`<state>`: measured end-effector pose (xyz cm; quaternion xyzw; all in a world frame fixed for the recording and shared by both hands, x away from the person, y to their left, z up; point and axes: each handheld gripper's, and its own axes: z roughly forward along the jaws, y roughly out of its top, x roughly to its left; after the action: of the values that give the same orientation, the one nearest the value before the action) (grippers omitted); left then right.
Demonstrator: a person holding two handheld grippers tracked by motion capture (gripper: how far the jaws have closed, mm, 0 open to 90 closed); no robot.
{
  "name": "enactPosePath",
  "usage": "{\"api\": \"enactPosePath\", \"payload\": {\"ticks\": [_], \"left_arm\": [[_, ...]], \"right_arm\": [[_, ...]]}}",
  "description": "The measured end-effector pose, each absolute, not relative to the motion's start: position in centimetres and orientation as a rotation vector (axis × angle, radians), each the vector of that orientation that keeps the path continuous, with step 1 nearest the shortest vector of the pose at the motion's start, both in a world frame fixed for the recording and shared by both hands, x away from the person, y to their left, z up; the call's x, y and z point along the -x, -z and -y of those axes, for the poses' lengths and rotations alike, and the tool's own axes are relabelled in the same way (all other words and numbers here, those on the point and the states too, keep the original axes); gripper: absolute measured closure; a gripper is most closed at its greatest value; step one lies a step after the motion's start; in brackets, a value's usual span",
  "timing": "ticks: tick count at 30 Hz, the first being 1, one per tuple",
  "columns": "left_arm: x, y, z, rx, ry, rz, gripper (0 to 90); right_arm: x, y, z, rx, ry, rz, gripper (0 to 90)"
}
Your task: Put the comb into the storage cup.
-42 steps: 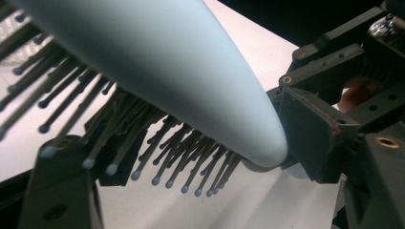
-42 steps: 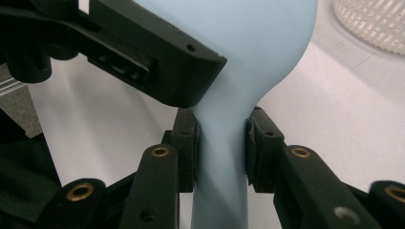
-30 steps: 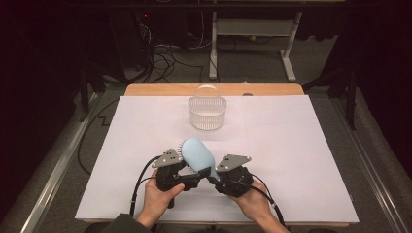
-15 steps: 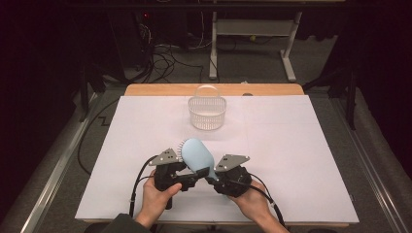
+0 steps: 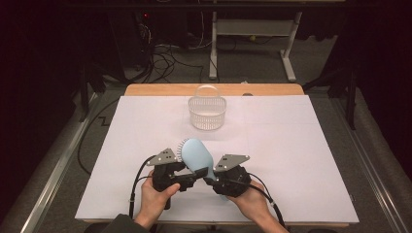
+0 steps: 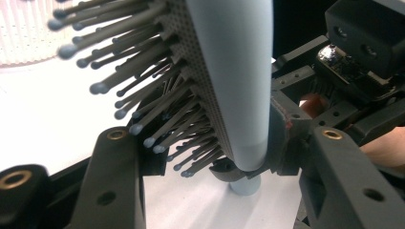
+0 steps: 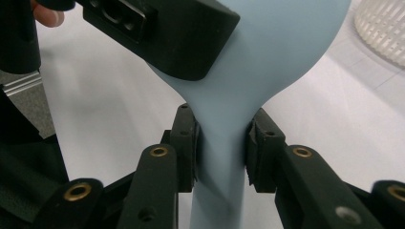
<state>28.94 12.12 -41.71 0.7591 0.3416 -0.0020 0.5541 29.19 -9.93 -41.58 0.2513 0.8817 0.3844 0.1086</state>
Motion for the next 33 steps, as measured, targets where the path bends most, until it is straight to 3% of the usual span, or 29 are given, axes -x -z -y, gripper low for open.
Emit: {"api": "enactPosePath", "payload": {"ticks": [14, 33], "left_arm": [[-28.9, 41.4, -12.5, -1.769, -0.007, -0.797, 53.3], [-29.1, 40.9, -13.7, -1.733, -0.045, -0.812, 53.9]], "right_arm": [[-29.2, 41.7, 9.9, -0.742, -1.135, -2.608, 66.2], [-29.7, 41.5, 10.7, -0.805, -1.229, -2.596, 49.5]]}}
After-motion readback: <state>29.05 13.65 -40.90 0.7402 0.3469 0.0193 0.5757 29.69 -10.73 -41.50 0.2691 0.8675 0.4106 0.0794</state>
